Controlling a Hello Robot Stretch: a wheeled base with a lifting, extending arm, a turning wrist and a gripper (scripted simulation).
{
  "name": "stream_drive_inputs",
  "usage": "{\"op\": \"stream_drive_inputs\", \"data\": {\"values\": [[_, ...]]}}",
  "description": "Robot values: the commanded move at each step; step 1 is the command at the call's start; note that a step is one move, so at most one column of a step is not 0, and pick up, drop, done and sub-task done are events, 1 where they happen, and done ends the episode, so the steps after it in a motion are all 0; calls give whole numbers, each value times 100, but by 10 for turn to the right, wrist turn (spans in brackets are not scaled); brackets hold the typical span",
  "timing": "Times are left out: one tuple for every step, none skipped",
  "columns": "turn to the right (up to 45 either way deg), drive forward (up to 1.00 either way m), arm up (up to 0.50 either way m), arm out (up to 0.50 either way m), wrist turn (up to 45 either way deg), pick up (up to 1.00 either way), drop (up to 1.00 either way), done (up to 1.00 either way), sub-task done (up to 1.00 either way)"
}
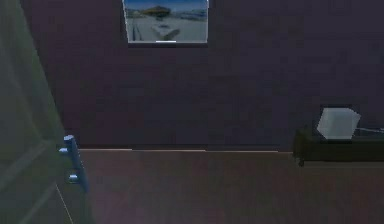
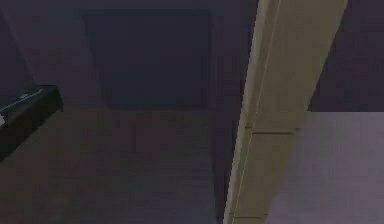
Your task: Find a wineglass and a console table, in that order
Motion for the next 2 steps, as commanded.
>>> {"op": "stream_drive_inputs", "data": {"values": [[270, 0, 0, 0, 0, 0, 0, 0, 0], [0, 100, 0, 0, 0, 0, 0, 0, 0]]}}
